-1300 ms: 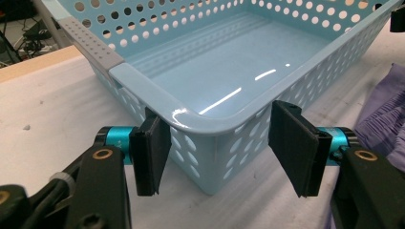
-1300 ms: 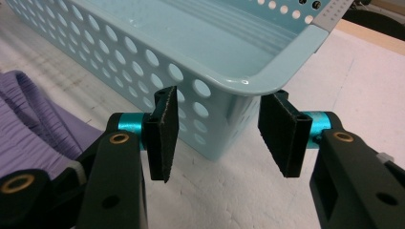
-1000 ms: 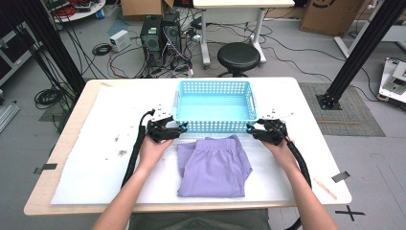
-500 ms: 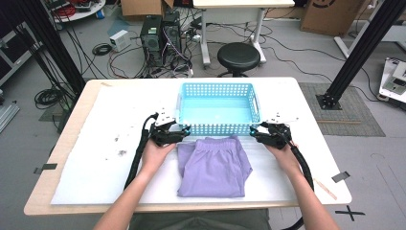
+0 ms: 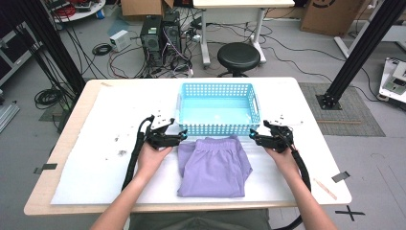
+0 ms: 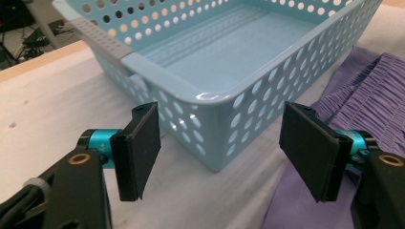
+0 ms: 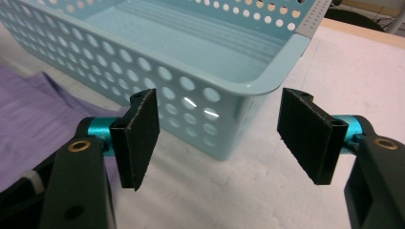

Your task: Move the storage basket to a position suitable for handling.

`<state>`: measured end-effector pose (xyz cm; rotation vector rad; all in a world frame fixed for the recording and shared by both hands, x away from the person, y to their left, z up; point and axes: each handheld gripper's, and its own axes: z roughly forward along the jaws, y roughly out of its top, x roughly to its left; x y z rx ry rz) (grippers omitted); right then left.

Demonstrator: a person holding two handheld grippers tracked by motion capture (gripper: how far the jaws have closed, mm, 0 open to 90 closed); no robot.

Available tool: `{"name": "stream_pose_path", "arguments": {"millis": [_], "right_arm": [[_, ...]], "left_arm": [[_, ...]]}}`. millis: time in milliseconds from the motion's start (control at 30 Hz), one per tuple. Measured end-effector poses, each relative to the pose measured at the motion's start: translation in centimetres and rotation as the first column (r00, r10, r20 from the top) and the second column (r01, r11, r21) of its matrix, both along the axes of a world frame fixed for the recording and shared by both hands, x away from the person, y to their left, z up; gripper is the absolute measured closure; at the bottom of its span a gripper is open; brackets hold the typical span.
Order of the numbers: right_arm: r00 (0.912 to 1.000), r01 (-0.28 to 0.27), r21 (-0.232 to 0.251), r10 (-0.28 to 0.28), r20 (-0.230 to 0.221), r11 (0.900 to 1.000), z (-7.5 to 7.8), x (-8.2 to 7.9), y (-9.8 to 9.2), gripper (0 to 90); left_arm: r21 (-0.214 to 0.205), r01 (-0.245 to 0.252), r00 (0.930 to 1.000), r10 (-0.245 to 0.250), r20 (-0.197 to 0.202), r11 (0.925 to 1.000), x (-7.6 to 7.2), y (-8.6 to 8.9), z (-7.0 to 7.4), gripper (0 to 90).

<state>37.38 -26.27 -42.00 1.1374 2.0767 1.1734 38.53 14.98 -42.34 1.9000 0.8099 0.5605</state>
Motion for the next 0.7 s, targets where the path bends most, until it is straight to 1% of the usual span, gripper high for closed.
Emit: {"name": "stream_pose_path", "arguments": {"millis": [33,67,100,133,167,200,233,267,300,367,400,433,467,500,533,567,633,700], "right_arm": [[1.0,0.002,0.012,-0.002,-0.003,0.9999,0.1,-0.3,0.1,30.9],[1.0,0.002,0.012,-0.002,-0.003,0.9999,0.1,-0.3,0.1,30.9],[1.0,0.002,0.02,-0.002,0.004,0.9998,0.3,-1.6,0.5,29.4],[1.0,0.002,0.02,-0.002,0.004,0.9998,0.3,-1.6,0.5,29.4],[0.9999,-0.01,0.012,0.01,0.011,0.9999,0.3,-2.8,0.9,28.1],[0.9999,-0.005,0.009,0.005,0.011,0.9999,0.2,-3.5,1.2,26.6],[1.0,-0.006,0.009,0.006,0.006,0.9999,0.0,-4.0,1.5,26.3],[1.0,-0.006,0.009,0.006,0.006,0.9999,0.0,-4.0,1.5,26.3],[0.9997,-0.016,0.013,0.016,-0.019,0.9998,-0.3,-5.2,2.2,26.3],[0.9988,-0.023,0.01,0.023,-0.042,0.9997,-0.5,-6.2,2.7,26.3],[0.9988,-0.023,0.01,0.023,-0.042,0.9997,-0.5,-6.2,2.7,26.3],[0.9974,-0.028,0.012,0.029,-0.066,0.9995,-0.7,-7.4,3.2,26.3],[0.9974,-0.028,0.012,0.029,-0.066,0.9995,-0.7,-7.4,3.2,26.3],[0.9948,-0.017,0.026,0.019,-0.1,0.9995,-1.0,-8.6,3.6,26.4],[0.9948,-0.017,0.026,0.019,-0.1,0.9995,-1.0,-8.6,3.6,26.4],[0.9903,-0.032,0.013,0.033,-0.135,0.9994,-1.4,-9.7,3.9,27.2],[0.9874,-0.033,-0.005,0.032,-0.155,0.9994,-1.8,-10.8,4.3,27.2],[0.9852,-0.025,-0.031,0.019,-0.17,0.9992,-2.3,-11.5,4.7,27.2]], "left_arm": [[-0.006,-0.001,0.9999,0.001,-0.01,1.0,-0.4,0.2,0.1,30.2],[-0.006,-0.001,0.9999,0.001,-0.01,1.0,-0.4,0.2,0.1,30.2],[-0.006,0.0,0.9999,0.0,-0.014,1.0,-0.9,0.4,0.1,30.1],[-0.004,-0.001,0.9997,0.001,-0.023,1.0,-1.4,0.5,0.2,30.1],[0.008,-0.025,0.9987,0.026,-0.044,0.9996,-2.6,0.7,0.1,30.2],[0.009,-0.037,0.998,0.037,-0.051,0.9993,-3.1,0.7,0.1,30.2],[0.006,-0.039,0.9971,0.039,-0.065,0.9992,-3.8,0.9,0.0,30.2],[0.006,-0.039,0.9971,0.039,-0.065,0.9992,-3.8,0.9,0.0,30.4],[-0.027,-0.036,0.9956,0.034,-0.088,0.999,-5.1,1.3,-0.3,30.7],[-0.055,-0.033,0.9938,0.027,-0.108,0.998,-6.4,1.6,-0.6,31.3],[-0.055,-0.033,0.9938,0.027,-0.108,0.998,-6.4,1.6,-0.6,31.4],[-0.066,-0.026,0.9921,0.018,-0.124,0.9975,-7.7,1.7,-0.8,31.5],[-0.066,-0.026,0.9921,0.018,-0.124,0.9975,-7.7,1.7,-0.8,31.5],[-0.073,-0.017,0.9912,0.007,-0.132,0.9972,-9.2,1.7,-1.0,31.5],[-0.073,-0.017,0.9912,0.007,-0.132,0.9972,-9.2,1.7,-1.0,31.5],[-0.081,0.004,0.9881,-0.016,-0.153,0.9967,-10.4,1.3,-1.3,31.5],[-0.077,0.019,0.9846,-0.033,-0.172,0.9968,-11.2,0.8,-1.5,31.5],[-0.068,0.038,0.9759,-0.052,-0.212,0.9969,-11.8,-0.1,-2.0,31.5]]}}
